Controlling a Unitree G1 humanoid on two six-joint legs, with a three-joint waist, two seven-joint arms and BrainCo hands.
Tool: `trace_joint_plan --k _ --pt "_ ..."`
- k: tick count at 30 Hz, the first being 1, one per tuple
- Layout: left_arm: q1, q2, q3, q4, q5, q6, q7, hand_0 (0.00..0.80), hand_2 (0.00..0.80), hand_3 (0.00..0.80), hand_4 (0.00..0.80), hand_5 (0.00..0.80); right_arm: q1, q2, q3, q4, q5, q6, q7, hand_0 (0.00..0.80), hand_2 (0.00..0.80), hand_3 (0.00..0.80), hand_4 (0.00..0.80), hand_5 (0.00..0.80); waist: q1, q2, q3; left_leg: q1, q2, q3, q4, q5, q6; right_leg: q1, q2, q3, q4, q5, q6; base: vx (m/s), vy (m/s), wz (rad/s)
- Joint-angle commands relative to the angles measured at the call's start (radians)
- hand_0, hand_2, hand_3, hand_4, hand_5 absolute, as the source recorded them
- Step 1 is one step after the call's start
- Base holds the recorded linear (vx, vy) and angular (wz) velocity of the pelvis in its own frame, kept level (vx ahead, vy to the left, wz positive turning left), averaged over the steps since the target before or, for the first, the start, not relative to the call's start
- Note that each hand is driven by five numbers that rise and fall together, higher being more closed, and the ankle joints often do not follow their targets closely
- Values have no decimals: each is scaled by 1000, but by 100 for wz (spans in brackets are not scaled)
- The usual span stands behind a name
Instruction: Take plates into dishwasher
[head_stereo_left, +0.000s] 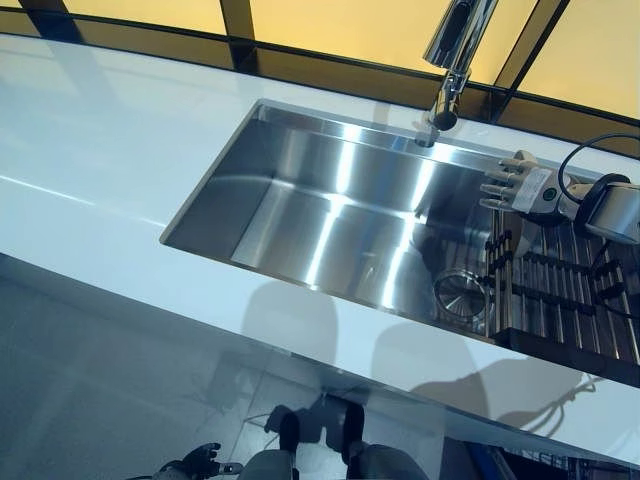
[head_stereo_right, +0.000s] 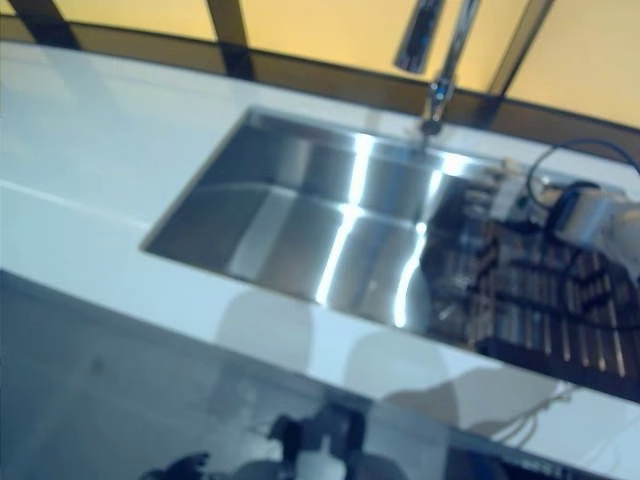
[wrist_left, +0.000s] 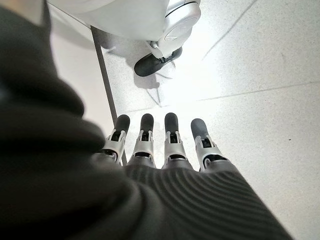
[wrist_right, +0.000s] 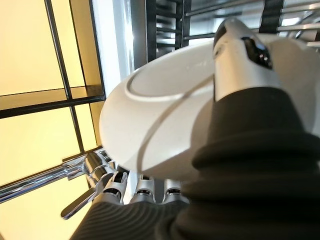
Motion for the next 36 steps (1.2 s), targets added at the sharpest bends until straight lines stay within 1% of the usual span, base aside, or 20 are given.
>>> trace_joint_plan --k 1,6,24,25,27,28,30,31,32,33,34,36 --pt "-10 38 -28 -37 -33 -8 9 0 0 0 0 0 -161 -66 73 49 -35 2 1 0 0 0 0 0 51 -20 14 56 3 48 4 -173 32 -88 -10 26 130 -160 14 0 0 0" --pt "-13 40 -30 -41 -44 -4 10 0 0 0 0 0 -164 -66 74 56 -61 10 3 0 0 0 0 0 51 -17 17 51 3 46 4 -170 31 -87 -10 26 128 -161 12 0 0 0" --pt "-9 39 -29 -44 -50 -9 9 0 0 0 0 0 -186 -66 89 64 -46 23 20 0 0 0 0 0 51 -16 18 42 2 49 4 -168 35 -79 -10 31 121 -162 10 0 0 0" --pt "-12 39 -28 -46 -50 -5 8 0 0 0 0 0 -184 -63 88 63 -43 30 24 88 88 88 88 88 52 -16 19 41 2 49 4 -168 35 -79 -11 31 119 -161 10 0 0 0" --pt "-12 39 -28 -42 -49 -10 9 0 0 0 0 0 -185 -62 89 66 -37 32 23 179 179 179 179 179 52 -17 19 40 2 50 4 -168 36 -79 -10 31 118 -160 11 0 0 0" --pt "-11 39 -28 -41 -50 -10 10 0 0 0 0 0 -186 -63 91 63 -33 34 27 358 358 358 358 358 52 -17 19 40 1 50 4 -168 36 -78 -10 31 116 -160 11 0 0 0" --pt "-11 38 -25 -45 -47 -6 8 0 0 0 0 0 -187 -62 89 65 -34 34 26 442 442 442 442 442 53 -18 20 39 2 52 4 -168 36 -78 -9 33 114 -159 11 0 0 0" --pt "-10 39 -28 -48 -49 -6 9 0 0 0 0 0 -186 -61 89 67 -35 36 26 527 527 527 527 527 53 -18 21 39 1 52 4 -168 36 -77 -9 32 113 -158 11 0 0 0" --pt "-12 40 -28 -45 -49 -7 8 0 0 0 0 0 -186 -59 89 67 -31 37 29 649 649 649 649 649 53 -18 21 37 1 52 4 -168 36 -77 -8 33 111 -157 11 0 0 0" --pt "-14 38 -27 -43 -47 -7 7 0 0 0 0 0 -187 -57 88 67 -32 36 31 737 737 737 737 737 53 -18 21 37 1 53 4 -167 36 -77 -8 33 110 -156 11 0 0 0" --pt "-12 39 -26 -44 -47 -8 7 0 0 0 0 0 -186 -58 86 68 -33 34 31 800 800 800 800 800 53 -18 22 37 1 53 4 -168 37 -75 -8 34 109 -156 12 0 0 0" --pt "-11 39 -25 -41 -45 -10 8 0 0 0 0 0 -185 -60 87 68 -29 37 28 800 800 800 800 800 53 -20 22 37 1 54 4 -168 37 -74 -8 35 108 -155 12 1 -1 -2"
